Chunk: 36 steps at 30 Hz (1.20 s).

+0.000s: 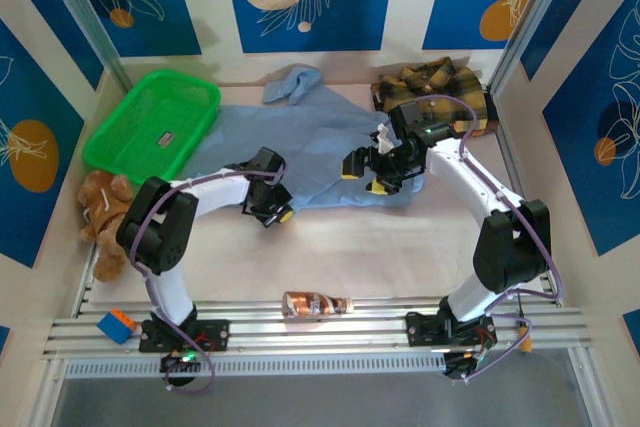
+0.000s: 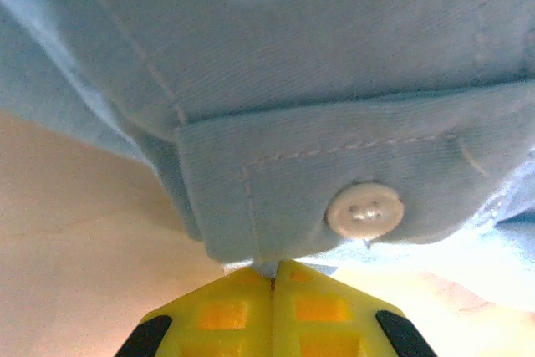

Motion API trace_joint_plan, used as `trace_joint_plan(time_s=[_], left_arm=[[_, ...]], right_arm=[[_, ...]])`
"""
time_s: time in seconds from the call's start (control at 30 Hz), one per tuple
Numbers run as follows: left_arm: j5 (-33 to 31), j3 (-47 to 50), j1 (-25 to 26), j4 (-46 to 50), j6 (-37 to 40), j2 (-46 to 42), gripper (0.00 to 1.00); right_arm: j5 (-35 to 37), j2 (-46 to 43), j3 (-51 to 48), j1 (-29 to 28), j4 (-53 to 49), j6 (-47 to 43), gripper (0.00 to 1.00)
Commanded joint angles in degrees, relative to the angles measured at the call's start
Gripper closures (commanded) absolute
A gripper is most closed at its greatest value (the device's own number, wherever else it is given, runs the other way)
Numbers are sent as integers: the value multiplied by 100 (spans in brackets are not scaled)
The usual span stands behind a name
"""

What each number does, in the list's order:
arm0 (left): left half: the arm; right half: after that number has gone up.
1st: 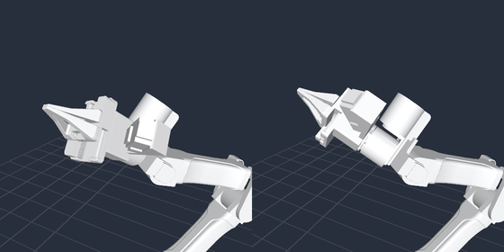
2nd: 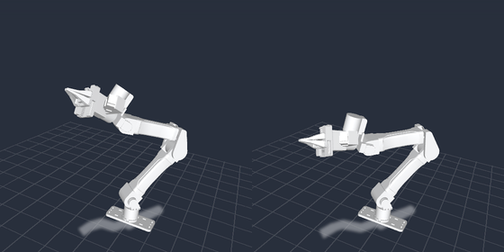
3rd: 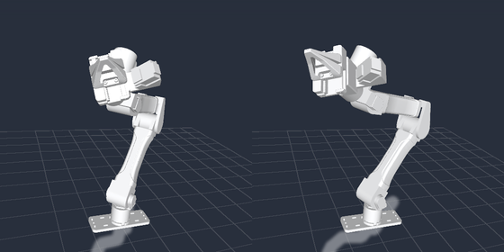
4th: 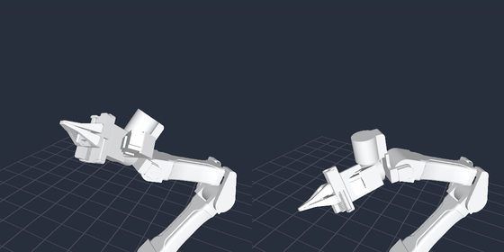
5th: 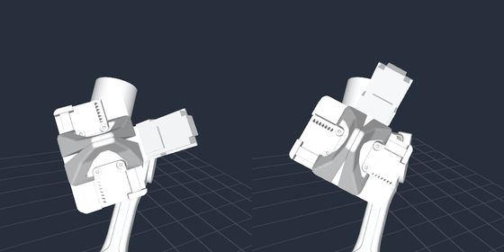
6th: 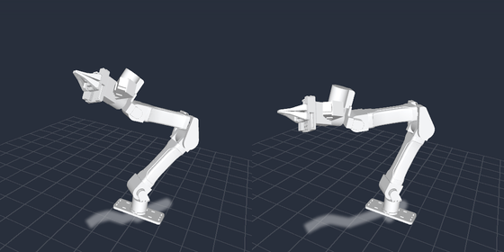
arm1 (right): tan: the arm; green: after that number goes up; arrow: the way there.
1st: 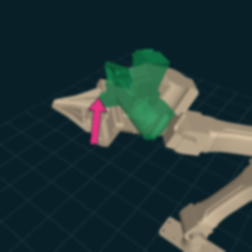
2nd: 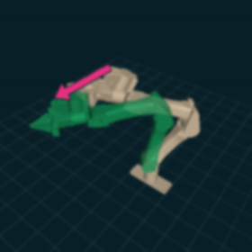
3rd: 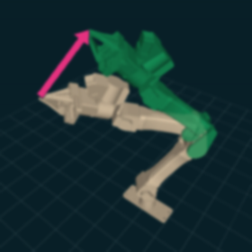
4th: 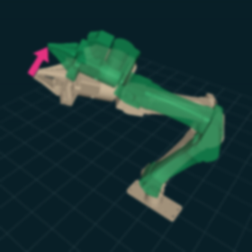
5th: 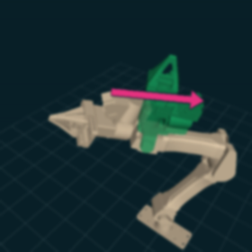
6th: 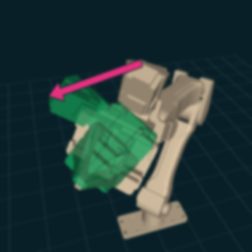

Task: Fold and stack the long sleeve shirts

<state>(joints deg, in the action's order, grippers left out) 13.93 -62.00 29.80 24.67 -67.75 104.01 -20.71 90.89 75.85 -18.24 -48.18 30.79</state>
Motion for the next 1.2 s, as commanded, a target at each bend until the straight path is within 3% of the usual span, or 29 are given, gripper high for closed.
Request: trace_joint_plan(time_s=[0.0,0.17,0.43,0.73,1.17], left_arm=[[-390,-475,-1,734,1083,-164,100],[-767,-873,-92,2088,2361,-558,100],[-1577,-1385,-607,3343,3725,-734,100],[-2062,-1957,-1354,3606,4707,-387,100],[-2332,-1965,-1752,3626,5280,-63,100]], right_arm=[[-119,-186,-94,113,1,-109,4],[-135,-162,-55,242,28,-145,3],[12,-72,130,277,78,-190,1],[80,-13,221,164,142,-227,1],[155,161,210,66,134,-142,1]])
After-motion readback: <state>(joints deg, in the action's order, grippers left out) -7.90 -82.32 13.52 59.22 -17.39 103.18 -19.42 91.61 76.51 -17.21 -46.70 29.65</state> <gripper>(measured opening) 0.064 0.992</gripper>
